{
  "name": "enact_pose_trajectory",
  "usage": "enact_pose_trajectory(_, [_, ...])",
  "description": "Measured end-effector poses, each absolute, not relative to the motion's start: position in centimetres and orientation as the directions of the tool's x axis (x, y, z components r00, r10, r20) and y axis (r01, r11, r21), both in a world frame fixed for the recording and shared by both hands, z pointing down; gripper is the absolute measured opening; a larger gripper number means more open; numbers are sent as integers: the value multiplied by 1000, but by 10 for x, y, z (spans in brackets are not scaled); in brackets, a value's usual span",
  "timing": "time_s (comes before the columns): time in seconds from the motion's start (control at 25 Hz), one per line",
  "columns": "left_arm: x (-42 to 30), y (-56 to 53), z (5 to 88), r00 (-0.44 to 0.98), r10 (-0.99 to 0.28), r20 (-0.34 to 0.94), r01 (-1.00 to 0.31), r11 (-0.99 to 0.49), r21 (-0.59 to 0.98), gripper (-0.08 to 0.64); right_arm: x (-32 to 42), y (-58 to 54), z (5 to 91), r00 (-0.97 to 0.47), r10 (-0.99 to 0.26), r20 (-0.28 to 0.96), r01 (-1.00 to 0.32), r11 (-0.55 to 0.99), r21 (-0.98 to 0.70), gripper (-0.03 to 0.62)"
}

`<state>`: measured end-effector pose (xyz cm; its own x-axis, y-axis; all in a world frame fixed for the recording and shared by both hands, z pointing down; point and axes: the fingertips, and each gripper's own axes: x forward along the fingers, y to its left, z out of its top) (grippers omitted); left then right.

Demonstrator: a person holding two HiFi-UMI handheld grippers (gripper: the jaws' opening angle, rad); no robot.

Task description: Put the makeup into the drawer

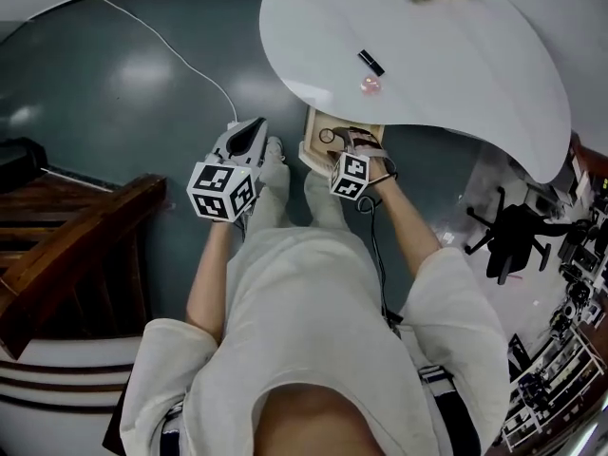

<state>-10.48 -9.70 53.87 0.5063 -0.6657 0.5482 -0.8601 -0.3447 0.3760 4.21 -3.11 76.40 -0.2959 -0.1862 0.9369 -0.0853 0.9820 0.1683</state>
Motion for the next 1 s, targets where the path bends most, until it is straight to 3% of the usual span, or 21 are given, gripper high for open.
enact_pose_trajectory(0.32, [-89, -93, 519, 532, -672, 514, -846, -392, 363, 12, 43, -20, 716, -332, -281, 900, -218, 952, 217, 253])
enact_pose_trajectory(0.76, [-70, -99, 497, 571, -670, 475, -821, -464, 332, 12, 59, -48, 652, -352, -468, 810, -536, 811, 236, 252])
enact_pose_trajectory(1.0, [-63, -101, 490, 586, -662, 467, -810, -492, 319, 12, 86, -85, 628, -363, -569, 738, -805, 591, 60, 261])
